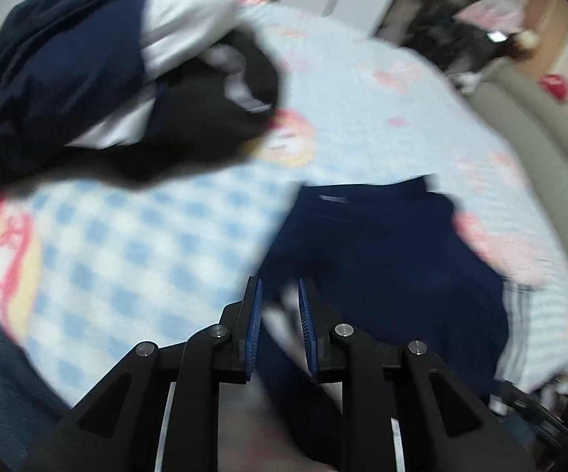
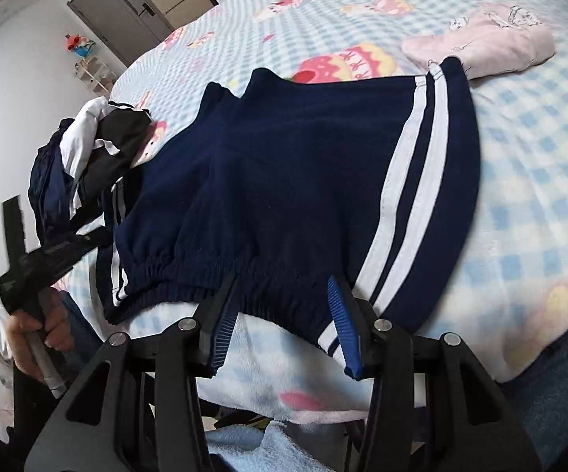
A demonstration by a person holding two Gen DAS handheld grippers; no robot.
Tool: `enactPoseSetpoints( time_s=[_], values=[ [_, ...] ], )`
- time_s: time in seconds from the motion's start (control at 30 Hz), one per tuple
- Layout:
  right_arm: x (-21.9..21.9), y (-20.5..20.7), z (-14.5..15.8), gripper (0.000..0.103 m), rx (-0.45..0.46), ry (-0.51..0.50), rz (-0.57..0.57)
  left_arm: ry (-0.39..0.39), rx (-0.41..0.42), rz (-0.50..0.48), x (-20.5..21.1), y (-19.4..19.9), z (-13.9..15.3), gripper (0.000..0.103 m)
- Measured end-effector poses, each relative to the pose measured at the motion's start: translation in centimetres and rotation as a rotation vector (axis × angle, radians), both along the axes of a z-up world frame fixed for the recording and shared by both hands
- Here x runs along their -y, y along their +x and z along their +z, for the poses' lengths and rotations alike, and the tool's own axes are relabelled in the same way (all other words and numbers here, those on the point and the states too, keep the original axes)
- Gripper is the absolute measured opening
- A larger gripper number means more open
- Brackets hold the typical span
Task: Fold clothes
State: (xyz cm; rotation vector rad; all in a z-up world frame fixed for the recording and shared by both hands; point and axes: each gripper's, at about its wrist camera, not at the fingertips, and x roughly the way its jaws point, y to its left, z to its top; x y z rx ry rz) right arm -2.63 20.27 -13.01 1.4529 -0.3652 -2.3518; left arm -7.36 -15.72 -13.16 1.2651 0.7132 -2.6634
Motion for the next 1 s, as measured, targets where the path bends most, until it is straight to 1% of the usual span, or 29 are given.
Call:
enactPoseSetpoints(
  time_s=[0.03,0.1,0.13,0.17,0.2,0.23,0.33,0.37,0.4,0.47,0.53,0.57,0.67,0.77,0.83,0.87,0.93,1.0],
  values=[
    [-0.1,0.0,0.2,0.047,-0.006,0.002,-0.004,0.022,-0.021,-0.049,-0.9,0.1,0.2,0.03],
    [0.2,0.0,0.7,0.047,-0.034,0.02,-0.013,0.052,-0.026,-0.181,-4.2,-0.1,-0.1,0.031],
    [0.3,0.0,0.9,0.047,-0.048,0.029,-0.017,0.039,-0.011,-0.229,-5.7,-0.2,-0.5,0.031],
    [0.4,0.0,1.2,0.047,-0.062,0.038,-0.021,0.014,0.016,-0.258,-7.0,-0.3,-1.1,0.031],
    [0.4,0.0,0.9,0.047,-0.057,0.052,-0.024,-0.01,0.059,-0.269,-7.7,-0.5,-1.9,0.031],
    [0.4,0.0,0.6,0.047,-0.05,0.067,-0.027,-0.031,0.101,-0.279,-8.3,-0.7,-2.7,0.031],
    [0.3,0.0,-0.4,0.047,-0.03,0.11,-0.035,-0.011,0.144,-0.251,-7.2,-0.6,-3.4,0.031],
    [0.2,0.0,-0.7,0.047,-0.023,0.124,-0.038,-0.009,0.134,-0.232,-6.8,-0.2,-2.9,0.029],
    [-0.6,0.3,-0.6,0.047,-0.023,0.107,-0.05,-0.008,0.123,-0.215,-6.3,0.1,-2.5,0.029],
    [-1.5,0.7,0.2,0.047,-0.048,0.103,-0.068,-0.02,0.073,-0.212,-6.0,0.9,-1.3,0.03],
    [-2.0,0.7,0.5,0.048,-0.066,0.109,-0.078,0.01,0.044,-0.27,-6.6,1.3,-0.6,0.03],
    [-2.2,0.7,0.6,0.049,-0.076,0.112,-0.083,-0.002,0.058,-0.279,-7.0,1.3,-0.9,0.03],
    [-2.1,0.5,-0.1,0.049,-0.043,0.099,-0.072,-0.04,0.101,-0.306,-7.9,1.1,-1.6,0.03],
    [-1.5,0.6,-0.2,0.051,-0.041,0.082,-0.06,-0.076,0.143,-0.332,-8.8,0.9,-2.3,0.03],
    [-1.6,0.5,-0.6,0.051,-0.023,0.112,-0.068,-0.066,0.146,-0.321,-8.4,1.0,-2.8,0.032],
    [-1.8,0.3,-0.9,0.048,-0.011,0.12,-0.074,-0.063,0.143,-0.315,-8.2,1.3,-2.6,0.032],
    [-2.4,0.3,-1.3,0.046,0.005,0.117,-0.085,-0.064,0.14,-0.312,-8.0,1.7,-2.2,0.031],
    [-2.7,0.6,-0.9,0.046,-0.013,0.13,-0.093,-0.072,0.139,-0.319,-8.2,2.0,-2.0,0.034]
  ],
)
